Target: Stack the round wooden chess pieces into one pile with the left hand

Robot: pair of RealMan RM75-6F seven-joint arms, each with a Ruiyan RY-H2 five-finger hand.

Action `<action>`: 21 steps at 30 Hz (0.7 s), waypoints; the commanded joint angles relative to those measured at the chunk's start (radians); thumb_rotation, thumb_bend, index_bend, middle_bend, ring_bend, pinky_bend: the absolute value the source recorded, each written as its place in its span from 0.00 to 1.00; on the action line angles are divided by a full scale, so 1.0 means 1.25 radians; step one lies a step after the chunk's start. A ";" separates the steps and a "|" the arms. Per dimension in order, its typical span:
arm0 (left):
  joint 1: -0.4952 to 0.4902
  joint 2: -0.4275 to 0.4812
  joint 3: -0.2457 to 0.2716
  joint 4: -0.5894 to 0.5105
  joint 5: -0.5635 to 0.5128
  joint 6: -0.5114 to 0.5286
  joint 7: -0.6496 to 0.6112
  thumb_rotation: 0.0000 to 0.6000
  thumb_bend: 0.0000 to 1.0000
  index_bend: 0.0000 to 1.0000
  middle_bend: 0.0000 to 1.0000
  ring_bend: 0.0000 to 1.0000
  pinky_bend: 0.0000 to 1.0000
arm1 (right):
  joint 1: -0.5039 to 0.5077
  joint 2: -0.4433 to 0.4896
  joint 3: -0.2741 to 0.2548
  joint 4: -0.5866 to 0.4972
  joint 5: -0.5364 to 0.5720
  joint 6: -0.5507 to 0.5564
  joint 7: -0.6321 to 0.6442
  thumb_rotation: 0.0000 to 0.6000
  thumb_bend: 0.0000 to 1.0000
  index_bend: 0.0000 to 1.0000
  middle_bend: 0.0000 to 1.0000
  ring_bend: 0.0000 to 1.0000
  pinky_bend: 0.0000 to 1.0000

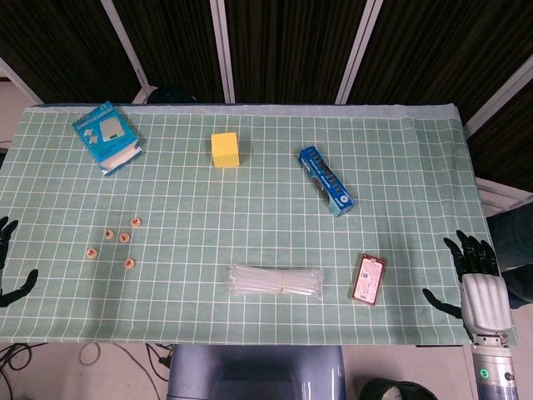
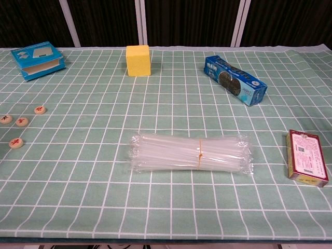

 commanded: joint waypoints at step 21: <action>-0.004 -0.003 0.002 0.000 -0.002 -0.008 0.009 1.00 0.22 0.02 0.00 0.00 0.00 | -0.003 0.004 0.002 -0.012 0.014 -0.005 0.008 1.00 0.27 0.12 0.05 0.00 0.00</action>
